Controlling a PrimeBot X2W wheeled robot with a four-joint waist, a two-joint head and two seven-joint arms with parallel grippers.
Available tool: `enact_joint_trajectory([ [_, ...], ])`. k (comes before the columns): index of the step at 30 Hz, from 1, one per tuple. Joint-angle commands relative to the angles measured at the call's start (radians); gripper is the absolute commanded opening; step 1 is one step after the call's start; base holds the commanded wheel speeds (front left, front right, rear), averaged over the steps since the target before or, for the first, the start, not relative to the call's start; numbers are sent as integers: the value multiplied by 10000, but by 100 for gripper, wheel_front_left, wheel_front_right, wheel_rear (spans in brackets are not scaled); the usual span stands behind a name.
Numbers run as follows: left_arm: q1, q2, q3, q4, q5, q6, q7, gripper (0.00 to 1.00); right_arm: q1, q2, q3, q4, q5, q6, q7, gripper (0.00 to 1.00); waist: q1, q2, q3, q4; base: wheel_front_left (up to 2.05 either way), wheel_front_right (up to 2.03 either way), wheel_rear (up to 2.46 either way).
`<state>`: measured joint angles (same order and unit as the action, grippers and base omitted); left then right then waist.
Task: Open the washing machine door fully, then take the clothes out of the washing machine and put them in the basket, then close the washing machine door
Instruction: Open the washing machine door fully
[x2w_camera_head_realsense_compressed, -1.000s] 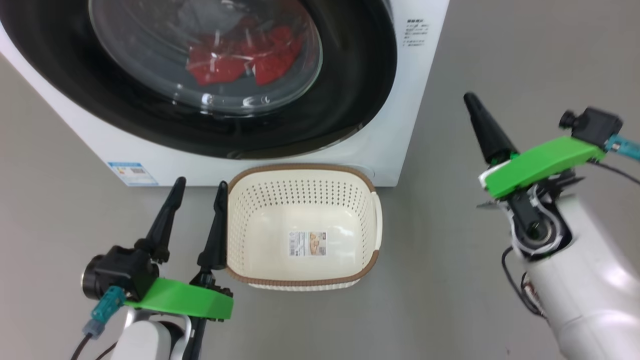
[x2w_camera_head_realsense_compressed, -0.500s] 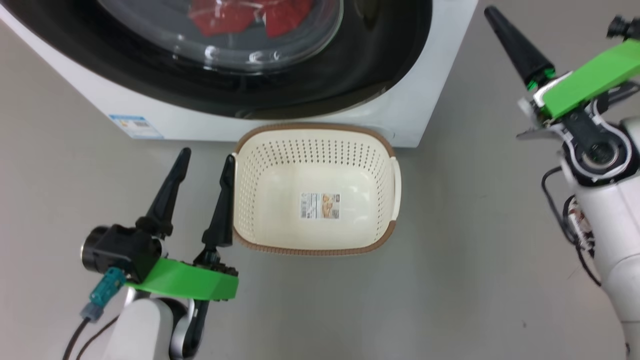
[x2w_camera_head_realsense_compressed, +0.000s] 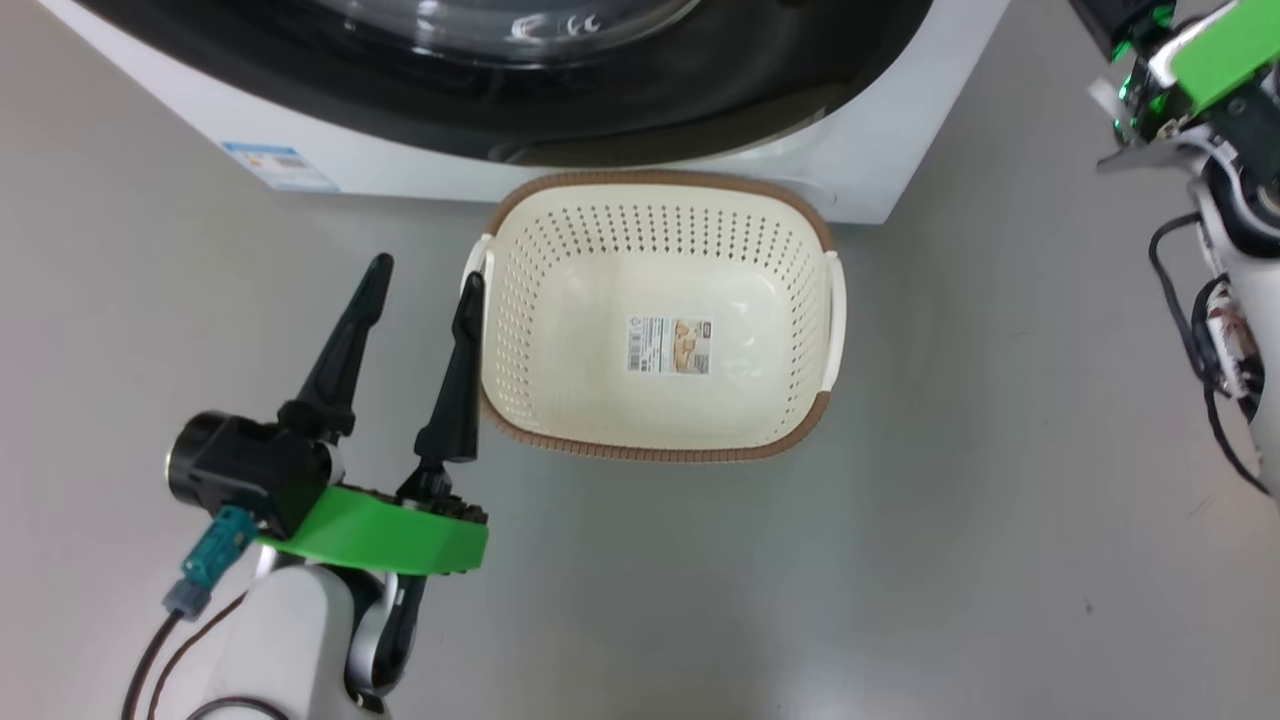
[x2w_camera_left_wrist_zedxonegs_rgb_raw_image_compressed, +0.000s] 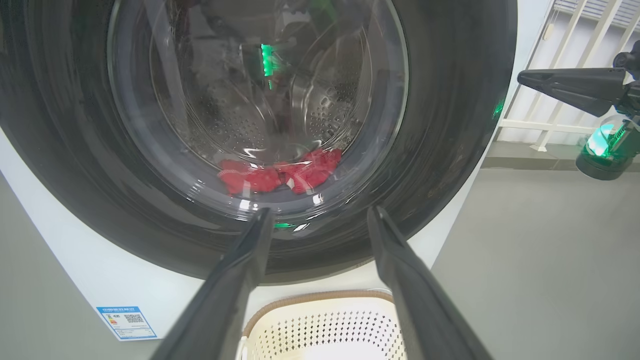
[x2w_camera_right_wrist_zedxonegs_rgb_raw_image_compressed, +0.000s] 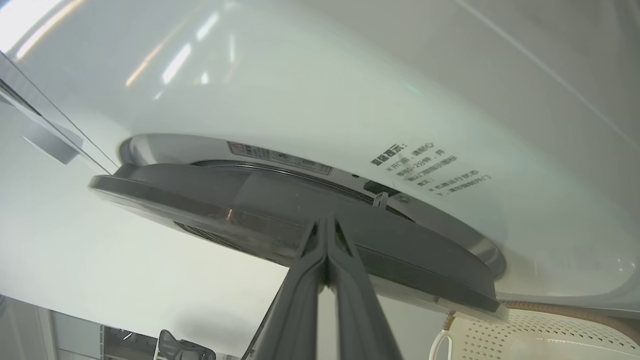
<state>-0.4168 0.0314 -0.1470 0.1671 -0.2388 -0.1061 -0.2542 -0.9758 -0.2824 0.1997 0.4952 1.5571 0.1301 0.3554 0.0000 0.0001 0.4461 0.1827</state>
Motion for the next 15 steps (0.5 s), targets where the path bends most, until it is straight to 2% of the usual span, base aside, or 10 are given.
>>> enact_joint_trajectory([
  [1, -155, 189, 266, -273, 8, 4, -76, 100, -147, 4, 13, -219, 17, 6, 51, 0, 0, -1, 201, 101, 0, 0, 0],
  [15, -368, 189, 105, -296, -110, 12, -76, 100, -1092, -238, -494, 100, 747, 6, 1112, 0, 0, -1, 798, 484, 0, 0, 0],
])
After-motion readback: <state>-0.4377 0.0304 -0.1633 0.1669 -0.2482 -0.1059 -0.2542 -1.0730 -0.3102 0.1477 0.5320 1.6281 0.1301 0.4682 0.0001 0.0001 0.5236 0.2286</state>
